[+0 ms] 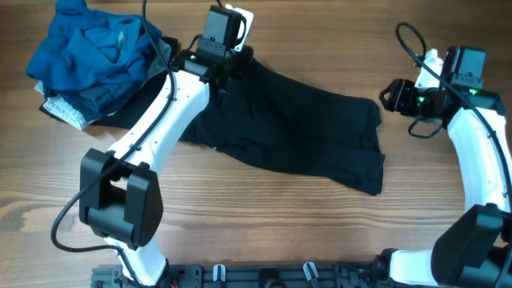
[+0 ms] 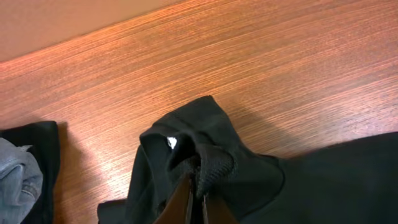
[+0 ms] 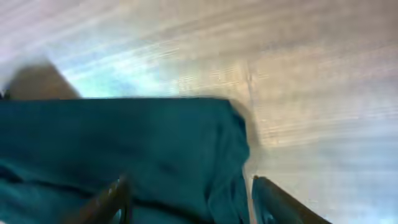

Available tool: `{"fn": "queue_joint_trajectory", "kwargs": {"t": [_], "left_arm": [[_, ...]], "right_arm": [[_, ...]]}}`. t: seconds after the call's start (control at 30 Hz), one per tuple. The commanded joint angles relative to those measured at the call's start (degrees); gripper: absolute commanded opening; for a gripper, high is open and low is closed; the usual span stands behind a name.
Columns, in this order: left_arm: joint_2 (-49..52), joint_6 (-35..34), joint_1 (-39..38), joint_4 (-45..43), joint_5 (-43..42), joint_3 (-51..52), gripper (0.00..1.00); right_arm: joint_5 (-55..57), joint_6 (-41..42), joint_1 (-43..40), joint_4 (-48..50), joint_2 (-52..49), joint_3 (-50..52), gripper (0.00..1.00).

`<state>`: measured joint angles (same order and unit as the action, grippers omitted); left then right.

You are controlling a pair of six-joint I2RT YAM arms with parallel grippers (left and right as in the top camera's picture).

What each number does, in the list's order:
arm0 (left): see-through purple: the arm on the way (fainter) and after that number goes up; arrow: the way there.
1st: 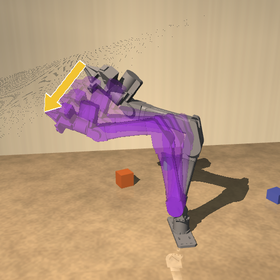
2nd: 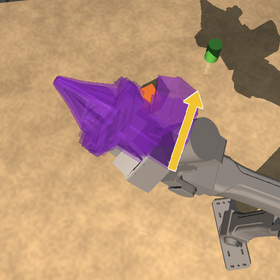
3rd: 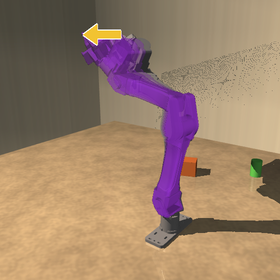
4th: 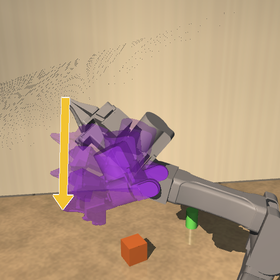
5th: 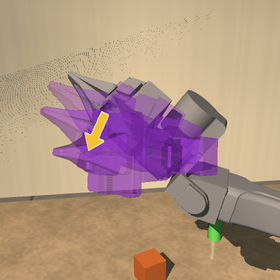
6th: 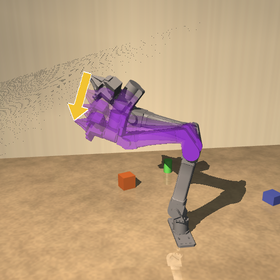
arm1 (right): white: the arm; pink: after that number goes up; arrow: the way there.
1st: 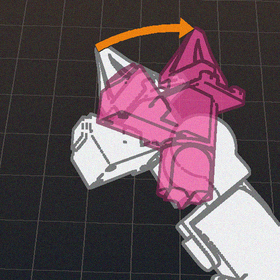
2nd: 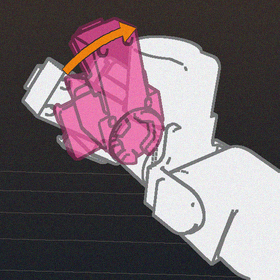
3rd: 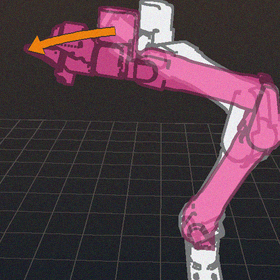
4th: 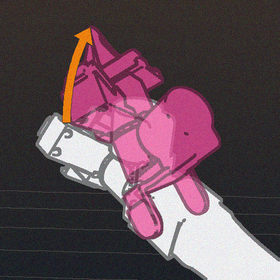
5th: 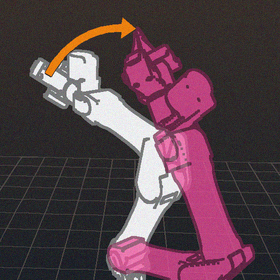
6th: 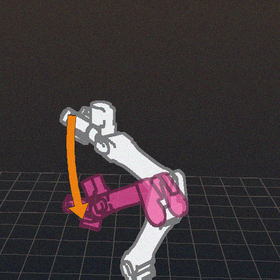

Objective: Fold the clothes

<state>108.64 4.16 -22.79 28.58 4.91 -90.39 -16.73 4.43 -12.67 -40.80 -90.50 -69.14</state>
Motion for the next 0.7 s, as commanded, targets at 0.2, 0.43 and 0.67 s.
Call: {"fn": "queue_joint_trajectory", "kwargs": {"t": [0.2,0.43,0.67], "left_arm": [[-0.2,-0.59,0.02,0.11,0.92,-0.66,0.04],[-0.2,-0.57,0.02,1.51,0.94,-0.66,0.04],[-0.2,-0.59,0.07,3.52,0.96,-0.66,0.04]], "right_arm": [[3.82,0.33,0.83,6.49,-17.35,-0.48,0.62],[3.34,0.66,1.46,15.41,-25.77,-0.48,0.62],[2.95,0.61,4.9,16.17,-26.21,-0.5,0.37]]}}
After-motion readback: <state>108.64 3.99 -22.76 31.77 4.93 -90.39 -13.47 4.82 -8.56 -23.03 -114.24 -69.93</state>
